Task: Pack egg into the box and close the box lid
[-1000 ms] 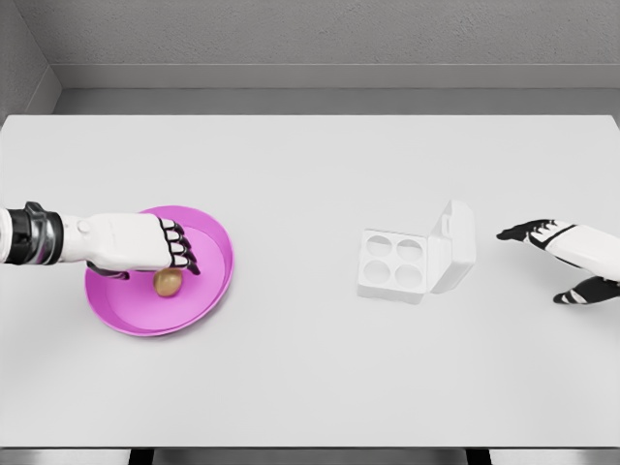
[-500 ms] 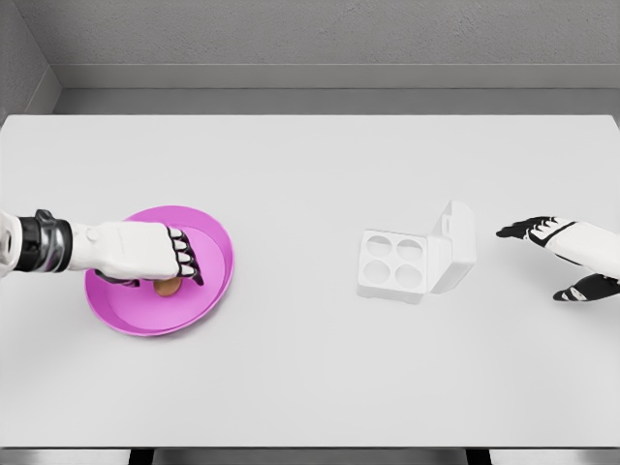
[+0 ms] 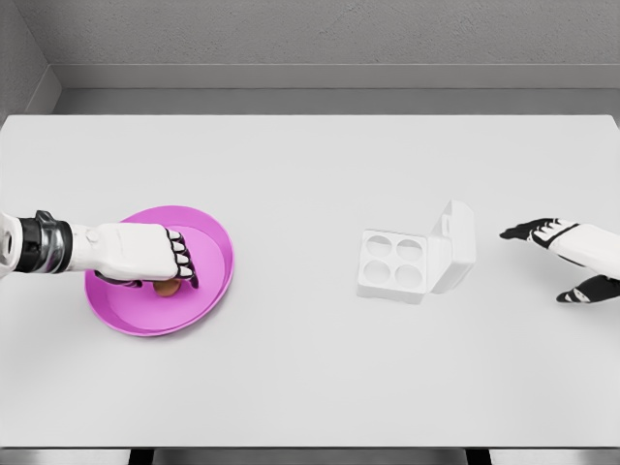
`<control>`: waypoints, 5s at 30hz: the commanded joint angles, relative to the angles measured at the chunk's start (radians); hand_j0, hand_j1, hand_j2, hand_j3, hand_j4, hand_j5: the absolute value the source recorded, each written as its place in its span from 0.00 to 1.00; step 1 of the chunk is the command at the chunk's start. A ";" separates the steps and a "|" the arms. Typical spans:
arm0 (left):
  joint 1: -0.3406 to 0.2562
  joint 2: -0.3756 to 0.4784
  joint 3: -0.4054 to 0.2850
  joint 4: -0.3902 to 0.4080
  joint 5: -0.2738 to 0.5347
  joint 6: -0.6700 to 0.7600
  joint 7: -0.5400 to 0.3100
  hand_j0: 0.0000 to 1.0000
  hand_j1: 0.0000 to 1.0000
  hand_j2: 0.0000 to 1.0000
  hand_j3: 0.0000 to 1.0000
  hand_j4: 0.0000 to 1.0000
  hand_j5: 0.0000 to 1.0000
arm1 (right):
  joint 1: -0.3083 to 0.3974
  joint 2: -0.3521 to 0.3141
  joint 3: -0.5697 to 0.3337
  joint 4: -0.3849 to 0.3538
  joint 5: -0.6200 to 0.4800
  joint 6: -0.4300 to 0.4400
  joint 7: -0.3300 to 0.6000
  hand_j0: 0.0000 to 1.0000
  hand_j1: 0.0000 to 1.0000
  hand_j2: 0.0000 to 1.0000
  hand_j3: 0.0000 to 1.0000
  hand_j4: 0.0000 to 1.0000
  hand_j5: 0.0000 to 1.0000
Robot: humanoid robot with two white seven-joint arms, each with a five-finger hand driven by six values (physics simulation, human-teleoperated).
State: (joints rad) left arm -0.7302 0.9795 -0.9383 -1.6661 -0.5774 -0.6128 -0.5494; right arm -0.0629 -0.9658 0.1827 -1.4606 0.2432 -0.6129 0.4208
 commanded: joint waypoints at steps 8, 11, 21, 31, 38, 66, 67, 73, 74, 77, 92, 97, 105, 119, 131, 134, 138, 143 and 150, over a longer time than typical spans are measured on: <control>0.003 0.001 0.001 0.002 0.004 0.002 0.000 0.73 0.73 0.73 0.73 0.73 0.73 | 0.000 -0.002 0.000 -0.001 -0.007 0.002 -0.001 1.00 1.00 1.00 1.00 1.00 1.00; 0.005 0.001 0.001 0.002 0.002 0.002 0.000 0.73 0.73 0.73 0.73 0.73 0.73 | 0.000 -0.004 0.000 -0.001 -0.007 0.002 -0.001 1.00 1.00 1.00 1.00 1.00 1.00; 0.006 0.001 -0.001 0.002 0.004 0.002 0.000 0.67 0.67 0.67 0.67 0.67 0.67 | 0.000 -0.005 0.000 -0.003 -0.007 0.002 -0.001 1.00 1.00 1.00 1.00 1.00 1.00; 0.006 0.001 -0.001 0.003 0.004 0.002 0.000 0.63 0.63 0.63 0.63 0.63 0.63 | 0.002 -0.005 0.000 -0.003 -0.007 0.002 -0.001 1.00 1.00 1.00 1.00 1.00 1.00; 0.011 0.001 -0.001 0.003 0.002 0.002 0.000 0.65 0.65 0.65 0.65 0.65 0.65 | 0.002 -0.007 0.000 -0.003 -0.007 0.002 -0.001 1.00 1.00 1.00 1.00 1.00 1.00; 0.011 0.025 0.061 -0.006 0.091 0.002 0.000 0.84 0.84 0.84 0.84 0.84 0.84 | 0.005 -0.008 -0.002 -0.007 -0.009 0.002 -0.001 1.00 1.00 1.00 1.00 1.00 1.00; 0.011 0.025 0.075 -0.001 0.099 0.002 0.000 0.84 0.84 0.84 0.84 0.84 0.84 | 0.006 -0.008 -0.002 -0.007 -0.009 0.002 -0.001 1.00 1.00 1.00 1.00 1.00 1.00; 0.011 0.015 0.091 0.061 0.133 0.002 0.000 0.87 0.87 0.87 0.87 0.87 0.87 | 0.006 -0.008 -0.002 -0.007 -0.009 0.002 -0.001 1.00 1.00 1.00 1.00 1.00 1.00; 0.020 0.013 0.093 0.083 0.133 0.002 0.002 0.88 0.88 0.88 0.88 0.88 0.88 | 0.005 -0.008 -0.002 -0.007 -0.009 0.002 -0.001 1.00 1.00 1.00 1.00 1.00 1.00; 0.094 0.013 0.170 0.095 0.126 0.002 0.000 0.88 0.88 0.88 0.88 0.88 0.88 | 0.006 -0.010 -0.002 -0.007 -0.007 0.002 -0.001 1.00 1.00 1.00 1.00 1.00 1.00; 0.141 -0.005 0.196 0.091 0.220 0.002 0.002 0.93 0.93 0.93 0.93 0.93 0.93 | 0.005 -0.010 -0.002 -0.003 -0.007 0.002 -0.001 1.00 1.00 1.00 1.00 1.00 1.00; 0.147 -0.005 0.228 0.081 0.294 0.002 0.002 0.96 0.96 0.96 0.96 0.96 0.96 | 0.005 -0.010 -0.002 -0.004 -0.007 0.002 -0.001 1.00 1.00 1.00 1.00 1.00 1.00; 0.258 -0.005 0.371 0.077 0.419 0.002 0.003 1.00 1.00 1.00 1.00 1.00 1.00 | 0.006 -0.010 -0.002 -0.004 -0.007 0.002 -0.001 1.00 1.00 1.00 1.00 1.00 1.00; 0.430 -0.123 0.549 0.071 0.577 0.002 0.005 1.00 1.00 1.00 1.00 1.00 1.00 | 0.005 -0.010 -0.002 0.000 -0.007 0.002 -0.001 1.00 1.00 1.00 1.00 1.00 1.00; 0.551 -0.186 0.631 0.054 0.657 0.002 0.005 1.00 1.00 1.00 1.00 1.00 1.00 | 0.006 -0.010 -0.002 0.002 -0.007 0.002 -0.001 1.00 1.00 1.00 1.00 1.00 1.00; 0.551 -0.186 0.651 0.060 0.653 0.042 0.005 1.00 1.00 1.00 1.00 1.00 1.00 | 0.006 -0.010 -0.002 0.000 -0.007 0.002 -0.001 1.00 1.00 1.00 1.00 1.00 1.00; 0.551 -0.191 0.653 0.080 0.654 0.102 0.005 1.00 1.00 1.00 1.00 1.00 1.00 | 0.006 -0.010 -0.002 0.003 -0.007 0.002 -0.001 1.00 1.00 1.00 1.00 1.00 1.00; 0.563 -0.209 0.648 0.095 0.749 0.223 0.000 1.00 1.00 1.00 1.00 1.00 1.00 | 0.006 -0.010 -0.002 0.005 -0.007 0.002 -0.001 1.00 1.00 1.00 1.00 1.00 1.00; 0.586 -0.216 0.638 0.091 0.772 0.261 0.000 0.92 0.92 0.92 0.92 0.92 0.92 | 0.005 -0.010 0.000 0.005 -0.007 0.002 -0.001 1.00 1.00 1.00 1.00 1.00 1.00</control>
State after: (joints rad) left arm -0.1442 0.7643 -0.2993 -1.5724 0.1829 -0.3617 -0.5493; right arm -0.0583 -0.9741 0.1818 -1.4555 0.2431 -0.6129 0.4208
